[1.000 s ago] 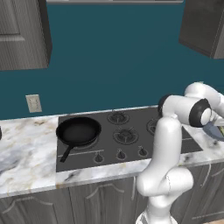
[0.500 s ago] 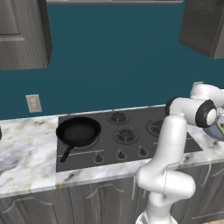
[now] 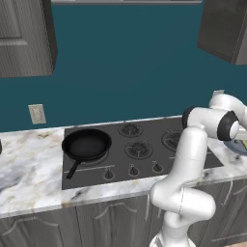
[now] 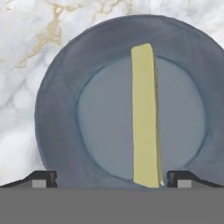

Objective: Pick up the butter stick and place it in the pan. Then turn on the burner for the pan.

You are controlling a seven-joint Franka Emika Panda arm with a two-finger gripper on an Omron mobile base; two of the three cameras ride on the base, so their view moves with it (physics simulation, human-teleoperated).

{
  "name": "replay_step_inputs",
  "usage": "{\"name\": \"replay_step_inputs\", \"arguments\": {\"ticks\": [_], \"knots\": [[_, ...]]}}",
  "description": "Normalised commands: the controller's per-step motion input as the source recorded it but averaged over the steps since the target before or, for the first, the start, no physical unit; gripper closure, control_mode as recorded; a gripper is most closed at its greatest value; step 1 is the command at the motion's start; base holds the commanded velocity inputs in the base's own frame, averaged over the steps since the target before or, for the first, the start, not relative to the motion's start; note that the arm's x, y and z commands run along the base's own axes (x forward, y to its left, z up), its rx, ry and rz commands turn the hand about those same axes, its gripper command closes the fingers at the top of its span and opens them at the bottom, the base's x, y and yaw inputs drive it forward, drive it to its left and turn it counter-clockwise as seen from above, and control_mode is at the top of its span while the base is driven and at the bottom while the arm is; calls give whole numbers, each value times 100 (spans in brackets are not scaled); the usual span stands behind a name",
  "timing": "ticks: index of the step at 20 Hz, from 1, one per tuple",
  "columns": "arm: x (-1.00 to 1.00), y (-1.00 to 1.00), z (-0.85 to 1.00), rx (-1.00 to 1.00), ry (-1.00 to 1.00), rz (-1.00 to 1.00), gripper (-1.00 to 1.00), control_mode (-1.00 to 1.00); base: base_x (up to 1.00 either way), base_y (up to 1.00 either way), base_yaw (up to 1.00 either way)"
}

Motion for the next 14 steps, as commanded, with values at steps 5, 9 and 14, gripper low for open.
{"name": "replay_step_inputs", "arguments": {"ticks": [5, 9, 14], "knots": [[7, -10, -28, 0, 0, 0, -100, -100, 0, 0, 0], [10, -15, -19, 0, 0, 0, -100, -100, 0, 0, 0], [11, -9, -19, 0, 0, 0, -100, -100, 0, 0, 0]]}}
